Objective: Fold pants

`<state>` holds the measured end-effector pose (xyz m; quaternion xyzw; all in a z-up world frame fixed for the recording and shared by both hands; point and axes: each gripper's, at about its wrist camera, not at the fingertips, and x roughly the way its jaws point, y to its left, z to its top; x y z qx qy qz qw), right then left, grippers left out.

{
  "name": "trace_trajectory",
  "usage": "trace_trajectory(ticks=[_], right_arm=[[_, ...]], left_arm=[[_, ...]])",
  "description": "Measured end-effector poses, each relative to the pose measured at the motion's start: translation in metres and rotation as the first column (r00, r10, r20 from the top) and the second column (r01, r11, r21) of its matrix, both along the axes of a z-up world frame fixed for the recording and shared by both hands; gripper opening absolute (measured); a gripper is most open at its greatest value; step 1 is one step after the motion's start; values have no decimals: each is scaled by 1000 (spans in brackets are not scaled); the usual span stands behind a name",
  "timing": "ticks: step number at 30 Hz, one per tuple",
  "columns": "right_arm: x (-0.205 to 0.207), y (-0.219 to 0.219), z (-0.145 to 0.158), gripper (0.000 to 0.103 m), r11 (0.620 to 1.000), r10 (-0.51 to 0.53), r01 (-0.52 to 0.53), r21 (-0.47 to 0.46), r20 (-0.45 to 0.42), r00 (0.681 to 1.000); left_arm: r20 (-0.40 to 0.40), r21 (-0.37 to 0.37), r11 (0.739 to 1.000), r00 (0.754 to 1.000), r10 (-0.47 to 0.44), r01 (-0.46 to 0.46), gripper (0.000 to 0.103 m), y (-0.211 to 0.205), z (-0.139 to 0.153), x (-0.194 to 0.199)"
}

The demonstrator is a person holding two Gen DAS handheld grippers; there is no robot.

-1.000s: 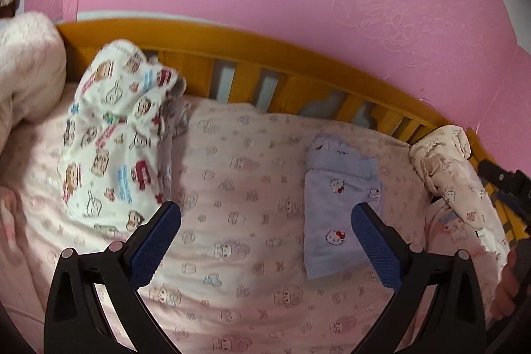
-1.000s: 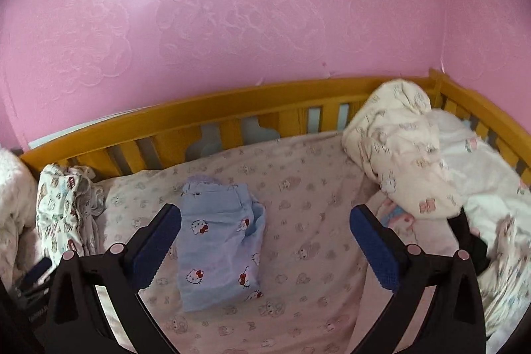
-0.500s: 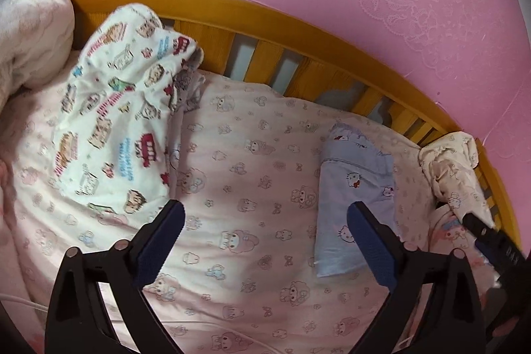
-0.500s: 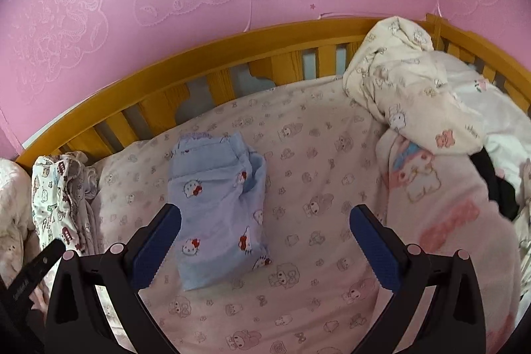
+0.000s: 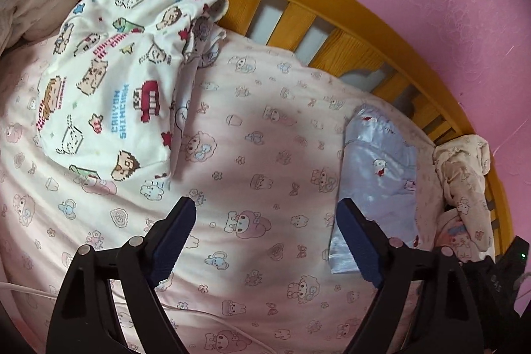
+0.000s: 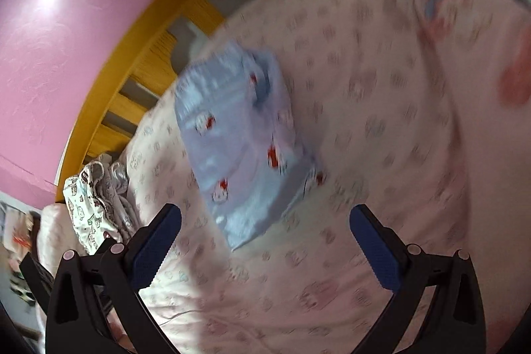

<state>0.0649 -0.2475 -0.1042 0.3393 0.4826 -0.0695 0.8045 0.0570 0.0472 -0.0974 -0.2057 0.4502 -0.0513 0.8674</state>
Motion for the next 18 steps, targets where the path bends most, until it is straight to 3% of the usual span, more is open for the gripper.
trace_trajectory(ticks=[6,9,18], right_arm=[[24,4,-52,100,987,-19,38,154,-125,992],[34,-3,-73,94,973,-73,109,205,-174,982],[54,-15,-78,97,968,-179,196,158,-114,977]], left_arm=[[-12,52,999,1000,-4,5,85,-6,-5,-3],[-10,54,999,1000,-5,6,85,-6,-5,-4],[-38,74,996,998,-50,53,85,-20,-14,-1]])
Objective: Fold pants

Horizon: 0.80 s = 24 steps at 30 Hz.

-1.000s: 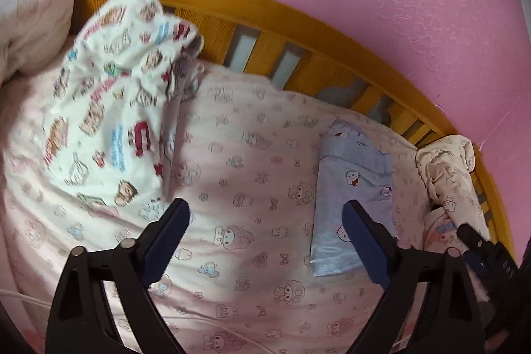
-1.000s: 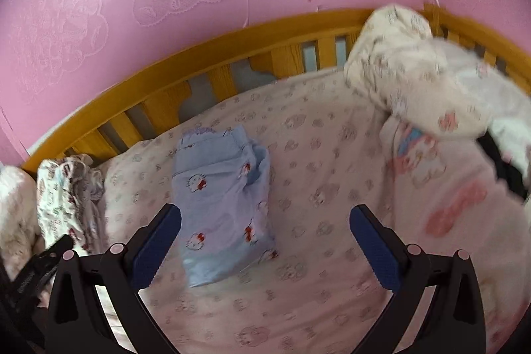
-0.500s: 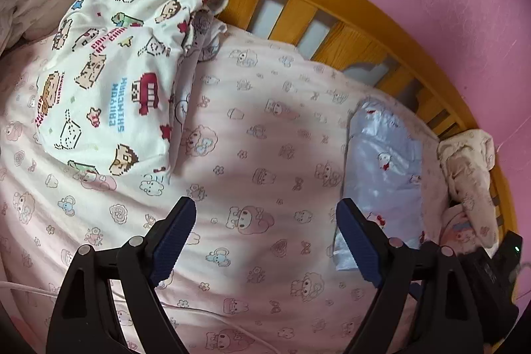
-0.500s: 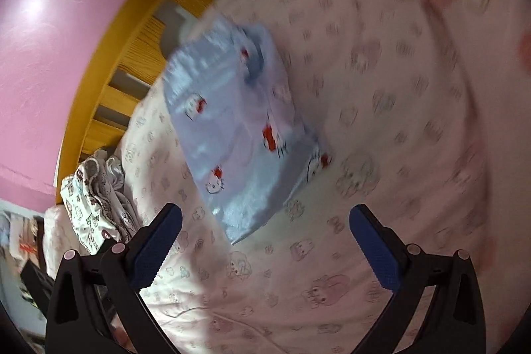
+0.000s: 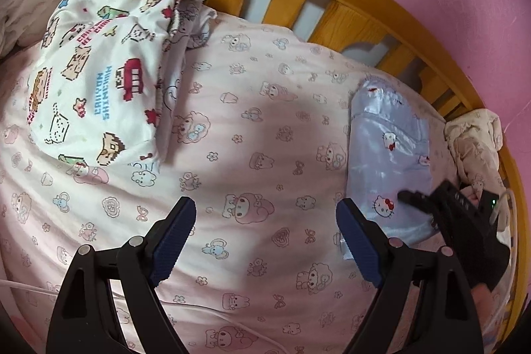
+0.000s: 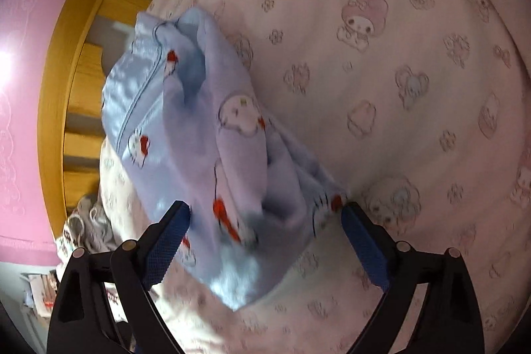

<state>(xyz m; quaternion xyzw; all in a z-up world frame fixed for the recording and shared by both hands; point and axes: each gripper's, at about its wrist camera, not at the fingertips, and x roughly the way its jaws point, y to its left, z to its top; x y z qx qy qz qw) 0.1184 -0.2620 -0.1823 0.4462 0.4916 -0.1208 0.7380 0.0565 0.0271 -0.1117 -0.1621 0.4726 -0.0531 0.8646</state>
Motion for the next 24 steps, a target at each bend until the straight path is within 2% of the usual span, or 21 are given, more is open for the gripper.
trace_trajectory(ticks=[3,5,7,8,9,10,11,12,15,17,19,21,23,24], right_arm=[[2,-2,2,100,1000,-28,28,10,3,1000],[6,1,7,95,999,-16,16,-43,0,1000],[7,4,12,60,993,0,-1,-118,-13,1000],[8,4,13,52,990,17,-20,-140,-24,1000],[9,3,12,39,990,23,-26,-142,-27,999],[9,1,12,19,991,28,-31,-133,-30,999],[9,-3,12,9,995,49,-50,-82,-7,999],[8,-5,13,6,996,62,-62,-59,-3,998],[2,-4,27,6,992,94,-94,-83,7,996],[0,-3,31,6,991,104,-103,-81,8,995],[3,-3,30,6,992,106,-106,-72,1,994],[5,-5,25,6,993,101,-102,-53,-12,995],[6,-8,19,6,994,101,-101,-30,-13,995],[5,-9,18,6,994,104,-104,-23,-12,995]], left_arm=[[8,12,1000,1000,-14,13,85,-4,2,-2],[10,14,1000,1000,-20,20,85,-7,2,-3],[6,13,999,1000,-31,31,85,-9,1,-3],[3,12,999,999,-39,38,85,-11,0,-3],[0,13,999,999,-51,51,85,-14,0,-3],[-4,14,997,998,-70,71,85,-17,0,-3],[-6,11,995,995,-96,97,85,-20,0,-3],[-5,3,993,993,-120,120,85,-24,1,-4],[-2,-30,985,985,-172,172,85,-31,3,-5],[-35,-106,971,975,-220,216,85,-36,-6,0],[-76,-178,959,969,-236,220,85,-41,-21,9],[-119,-201,957,964,-236,210,73,-51,-38,19],[-122,-224,943,952,-279,248,62,-64,-46,28],[-114,-225,938,949,-293,262,61,-68,-46,32]])
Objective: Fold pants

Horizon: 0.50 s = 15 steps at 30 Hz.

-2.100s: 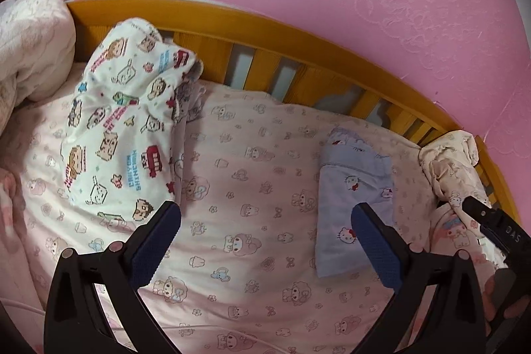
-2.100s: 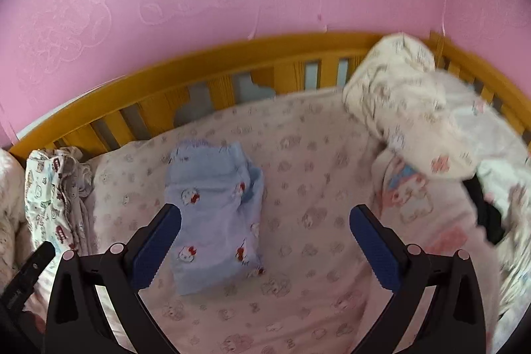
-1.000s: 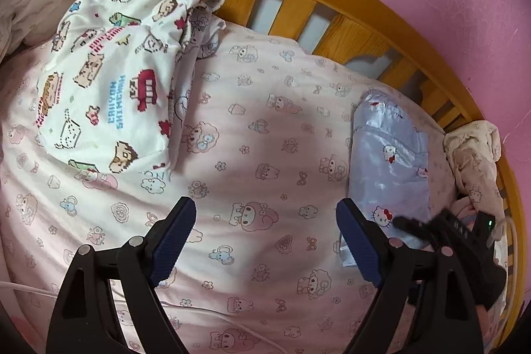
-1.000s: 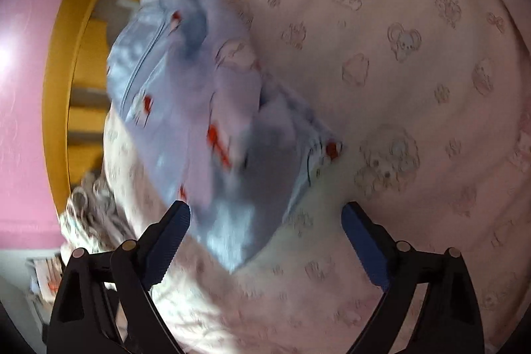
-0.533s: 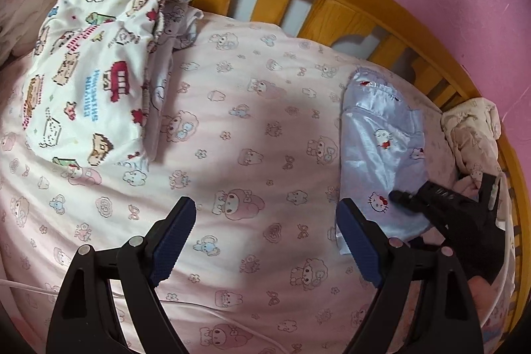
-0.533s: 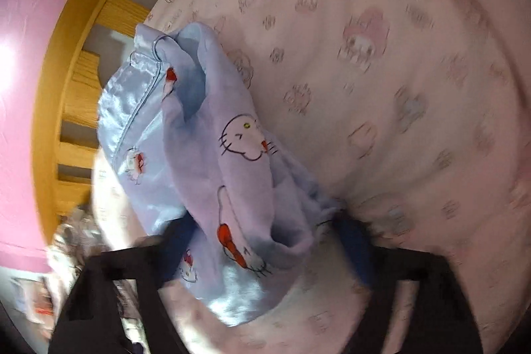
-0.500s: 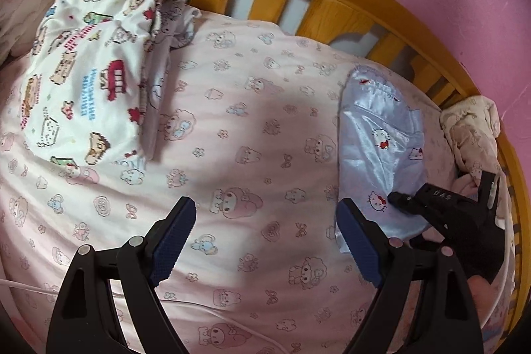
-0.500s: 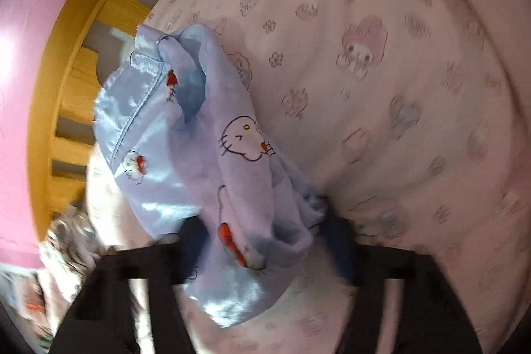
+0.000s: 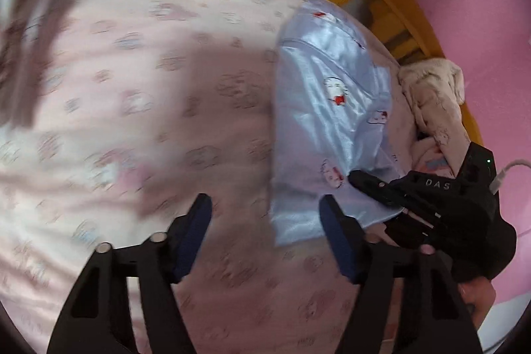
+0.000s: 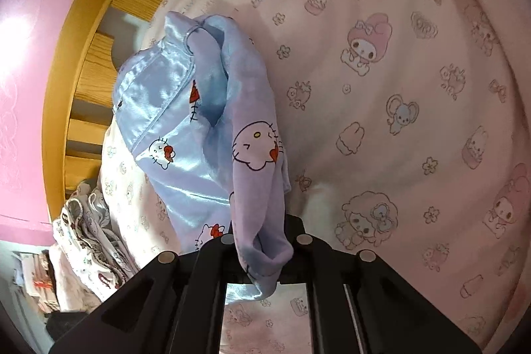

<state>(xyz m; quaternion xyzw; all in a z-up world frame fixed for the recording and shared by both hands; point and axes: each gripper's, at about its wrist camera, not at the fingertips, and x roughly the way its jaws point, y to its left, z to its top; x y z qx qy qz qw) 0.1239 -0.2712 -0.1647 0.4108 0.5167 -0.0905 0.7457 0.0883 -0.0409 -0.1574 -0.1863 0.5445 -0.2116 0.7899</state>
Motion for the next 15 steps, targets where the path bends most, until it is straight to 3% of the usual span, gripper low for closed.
trace_trajectory(ticks=[5,9,11,15], right_arm=[[3,-8,-5,6,999,31,-31,25,5,1000],[6,-11,-10,6,999,35,-36,36,13,999],[6,-11,-13,6,998,31,-31,51,15,999],[8,-11,-16,6,998,39,-40,56,13,999]], left_arm=[[25,-75,997,1000,-11,13,60,-9,2,29],[-5,-33,999,1000,-23,23,60,-17,-18,60],[18,-76,997,999,-27,28,66,-17,-17,69],[28,-158,987,999,-21,26,66,-20,-17,84]])
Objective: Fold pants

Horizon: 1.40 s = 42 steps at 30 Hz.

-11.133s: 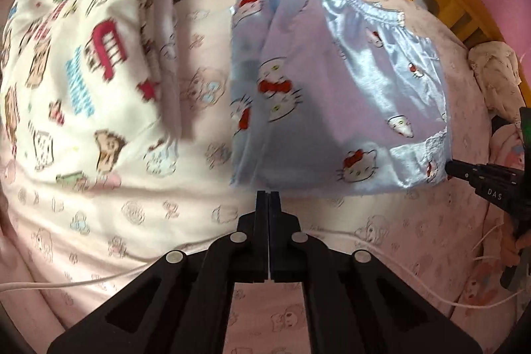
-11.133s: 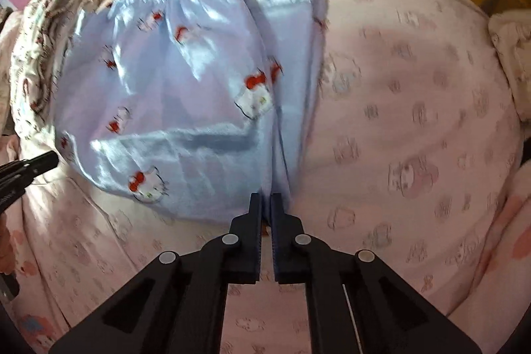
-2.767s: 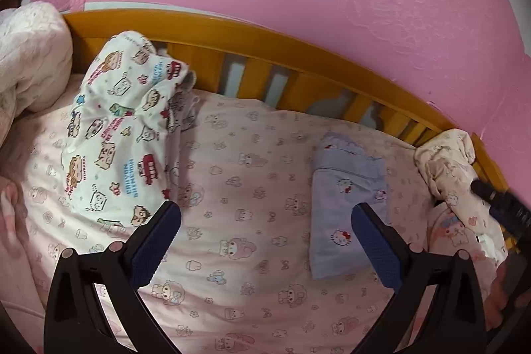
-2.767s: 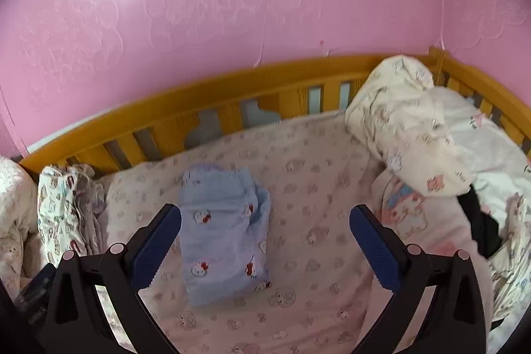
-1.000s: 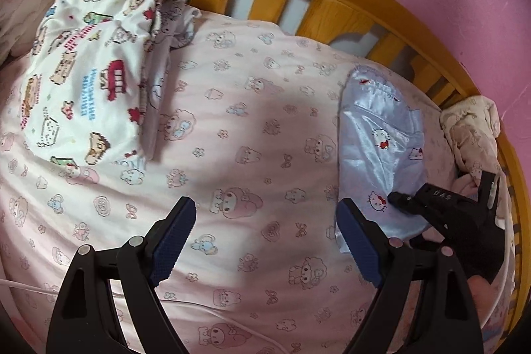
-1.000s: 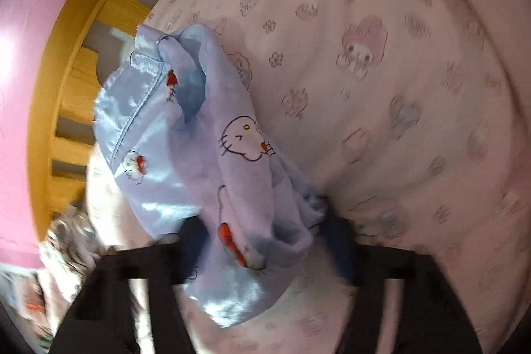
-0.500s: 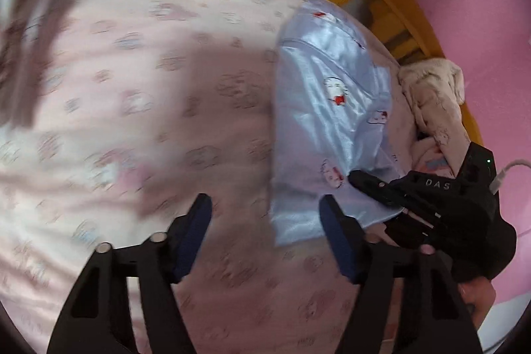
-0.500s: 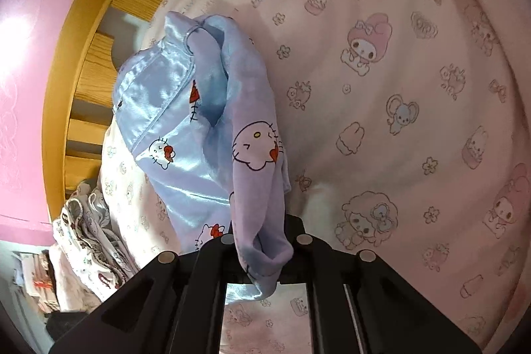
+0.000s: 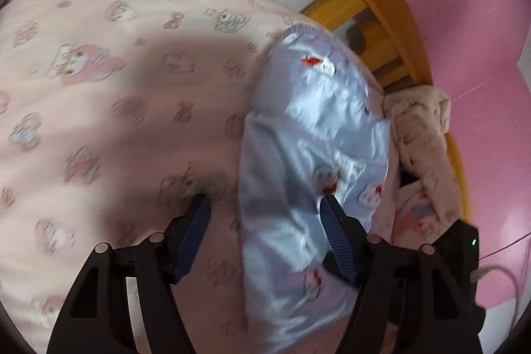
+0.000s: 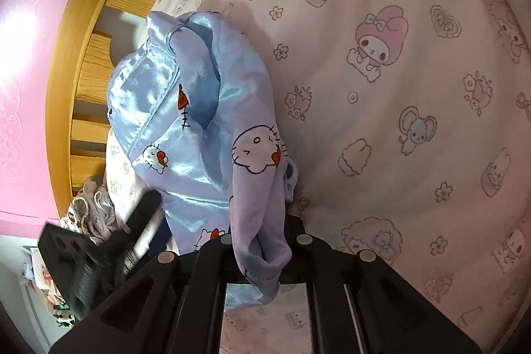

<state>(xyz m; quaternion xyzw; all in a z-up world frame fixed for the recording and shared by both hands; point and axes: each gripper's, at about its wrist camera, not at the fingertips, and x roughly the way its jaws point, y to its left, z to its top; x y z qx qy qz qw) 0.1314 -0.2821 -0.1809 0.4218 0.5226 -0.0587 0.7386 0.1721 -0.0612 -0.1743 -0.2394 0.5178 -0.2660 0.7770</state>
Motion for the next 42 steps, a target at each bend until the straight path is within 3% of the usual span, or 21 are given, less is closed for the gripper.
trace_trajectory(ticks=[3,5,7,10,13,16,17,20,22,23,26,27,31,33,36,39,42], right_arm=[[0,-2,-1,6,1000,-3,3,17,-2,1000],[-2,-5,-2,6,999,-6,6,34,-2,1000],[-2,-8,-3,6,999,-9,9,45,-4,1000],[-3,-9,-3,6,999,-2,2,39,-5,1000],[-3,-8,-2,6,999,-4,4,40,-6,1000],[-3,-9,-3,6,998,-7,8,56,-11,1000],[-3,-11,-2,6,997,-6,7,73,-9,1000],[0,-19,5,23,997,11,-10,71,-20,1000],[4,-27,14,56,998,12,-12,68,-1,1000],[7,-33,23,62,999,0,-1,50,18,1000],[21,-41,42,65,999,36,-36,-10,71,997],[29,-42,44,71,998,62,-62,-5,75,995],[60,-41,26,73,974,182,-187,130,49,982],[72,-34,14,73,956,251,-254,148,33,967],[78,-18,12,77,932,346,-351,87,66,936],[84,-4,15,82,895,408,-428,124,160,899],[92,19,7,84,844,524,-532,65,114,844]], left_arm=[[36,-17,1000,999,-21,21,64,-7,2,6],[47,-62,997,998,-52,55,37,-13,4,10],[51,-64,995,996,-72,75,35,-20,3,9],[79,-2,995,992,-99,100,35,-34,1,8],[59,-34,994,994,-97,99,36,-32,-3,12],[21,10,998,998,-67,67,10,-25,-5,17],[27,29,997,997,-67,66,9,-25,-2,15],[101,143,988,993,-65,50,6,-25,17,5],[123,207,977,989,-77,50,6,-27,28,2],[126,239,970,988,-88,56,6,-28,32,1],[132,320,946,987,-93,46,6,-26,40,3],[133,335,941,987,-89,40,6,-23,41,4],[101,338,941,994,-48,11,6,-6,37,11],[98,335,942,995,-37,2,6,0,35,13],[99,337,942,994,-41,5,6,7,34,14],[96,342,939,994,-57,21,7,10,32,15],[90,336,941,994,-63,29,7,12,30,16]])
